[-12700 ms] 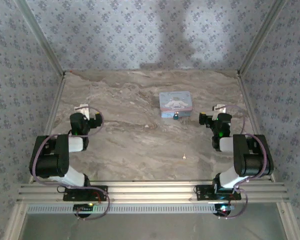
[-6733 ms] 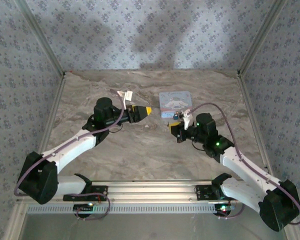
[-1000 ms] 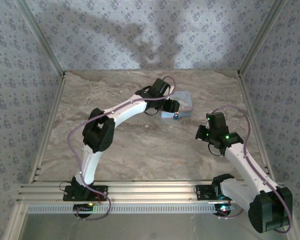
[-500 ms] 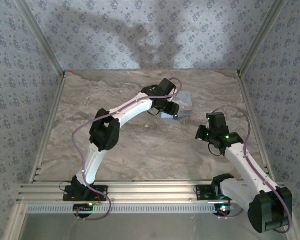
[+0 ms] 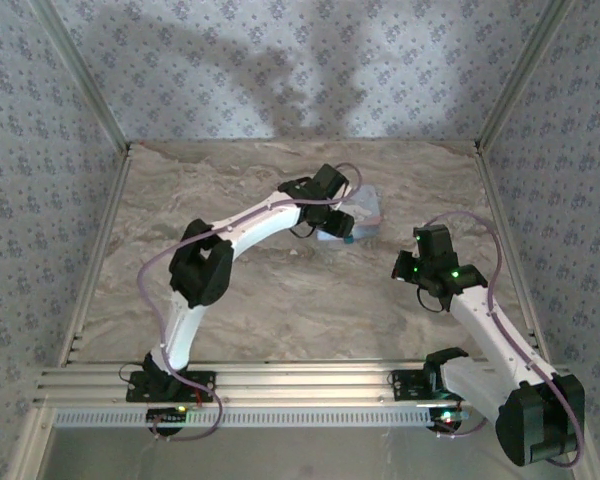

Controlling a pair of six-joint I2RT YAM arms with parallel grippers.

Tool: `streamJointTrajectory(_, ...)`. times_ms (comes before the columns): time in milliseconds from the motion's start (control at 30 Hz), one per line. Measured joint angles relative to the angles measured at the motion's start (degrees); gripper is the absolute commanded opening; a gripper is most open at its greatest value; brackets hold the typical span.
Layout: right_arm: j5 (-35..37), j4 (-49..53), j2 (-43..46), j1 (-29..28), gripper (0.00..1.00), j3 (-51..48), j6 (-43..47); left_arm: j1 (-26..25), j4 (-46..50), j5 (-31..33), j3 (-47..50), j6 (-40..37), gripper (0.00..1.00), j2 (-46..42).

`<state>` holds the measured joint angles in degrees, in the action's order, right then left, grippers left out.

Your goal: Unlock the padlock with the key

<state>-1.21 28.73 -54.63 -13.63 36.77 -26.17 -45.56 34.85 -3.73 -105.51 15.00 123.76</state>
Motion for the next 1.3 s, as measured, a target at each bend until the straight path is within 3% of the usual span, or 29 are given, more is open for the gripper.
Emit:
streamJointTrajectory(467,-0.1,-0.9,-1.8,0.2,0.00,0.0,0.0,0.3,-6.3,1.9,27.7,1.8,0.63,-19.5)
streamJointTrajectory(633,-1.2,-2.2,-2.8,0.2,0.00,0.0,0.1,2.6,-7.1,1.6,34.4,2.5,0.64,-25.0)
streamJointTrajectory(867,-4.9,-5.7,-3.1,0.1,0.00,0.0,0.8,8.8,-7.1,1.6,36.5,2.4,0.66,-26.9)
streamJointTrajectory(1033,-7.4,-7.5,-4.0,-1.0,0.00,0.0,1.8,10.0,-7.1,1.4,36.4,1.8,0.69,-27.2)
streamJointTrajectory(1300,-12.2,-13.7,-6.1,-5.0,0.00,0.0,3.3,11.0,-9.5,-0.2,40.0,1.3,0.83,-34.5)
